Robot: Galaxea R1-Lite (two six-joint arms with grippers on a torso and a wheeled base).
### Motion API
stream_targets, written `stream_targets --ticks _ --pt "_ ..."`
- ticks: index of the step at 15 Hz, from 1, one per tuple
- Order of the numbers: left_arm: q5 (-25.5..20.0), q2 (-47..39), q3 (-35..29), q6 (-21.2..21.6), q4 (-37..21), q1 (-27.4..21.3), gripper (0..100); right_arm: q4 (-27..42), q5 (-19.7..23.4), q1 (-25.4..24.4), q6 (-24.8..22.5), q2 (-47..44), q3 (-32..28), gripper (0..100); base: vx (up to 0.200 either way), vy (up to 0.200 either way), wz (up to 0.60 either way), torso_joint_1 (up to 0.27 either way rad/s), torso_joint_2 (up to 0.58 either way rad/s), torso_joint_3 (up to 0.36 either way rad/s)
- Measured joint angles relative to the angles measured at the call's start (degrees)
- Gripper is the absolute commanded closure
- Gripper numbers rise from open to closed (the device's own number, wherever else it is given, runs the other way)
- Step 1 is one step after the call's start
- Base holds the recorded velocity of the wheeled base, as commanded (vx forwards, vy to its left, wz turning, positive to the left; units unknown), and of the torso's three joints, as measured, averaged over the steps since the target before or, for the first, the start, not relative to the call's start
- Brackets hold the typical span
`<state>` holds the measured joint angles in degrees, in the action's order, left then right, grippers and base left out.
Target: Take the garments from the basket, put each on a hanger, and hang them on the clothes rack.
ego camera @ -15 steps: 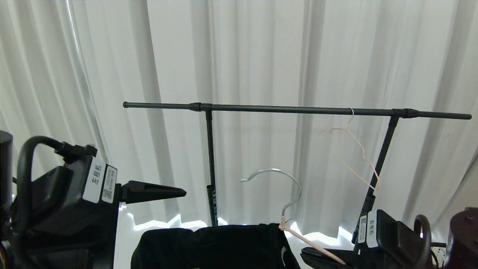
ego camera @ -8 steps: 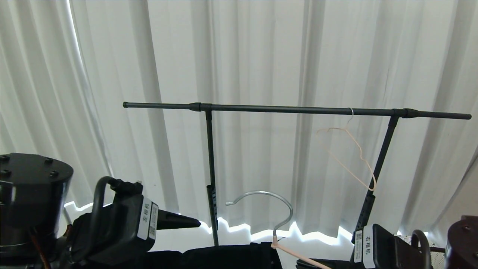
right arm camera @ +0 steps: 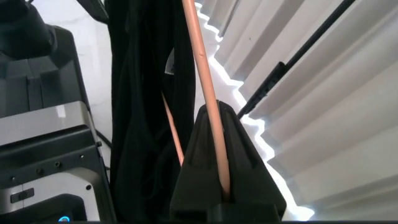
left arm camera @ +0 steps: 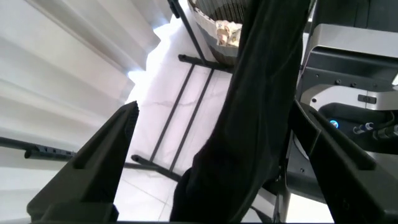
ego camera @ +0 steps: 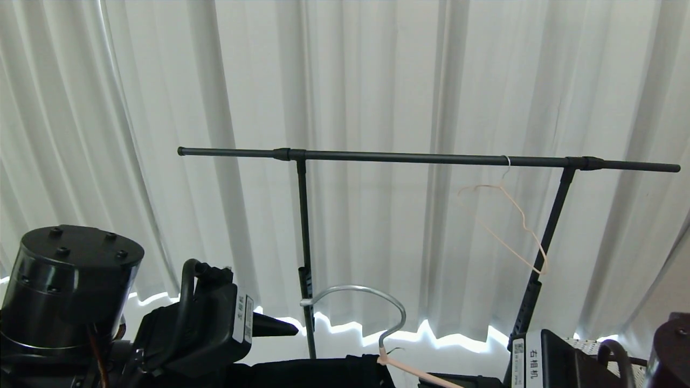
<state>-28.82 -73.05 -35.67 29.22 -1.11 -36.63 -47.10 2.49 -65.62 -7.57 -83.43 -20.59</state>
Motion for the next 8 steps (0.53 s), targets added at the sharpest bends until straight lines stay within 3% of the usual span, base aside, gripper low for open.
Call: stream_targets --ticks 8 --pt "0.09 -0.27 0.15 0.0 -0.04 0.41 100 -3.06 -0.24 -0.06 0.05 -1.6 0.12 100 0.0 0.0 0.0 0.0 0.0 0.0"
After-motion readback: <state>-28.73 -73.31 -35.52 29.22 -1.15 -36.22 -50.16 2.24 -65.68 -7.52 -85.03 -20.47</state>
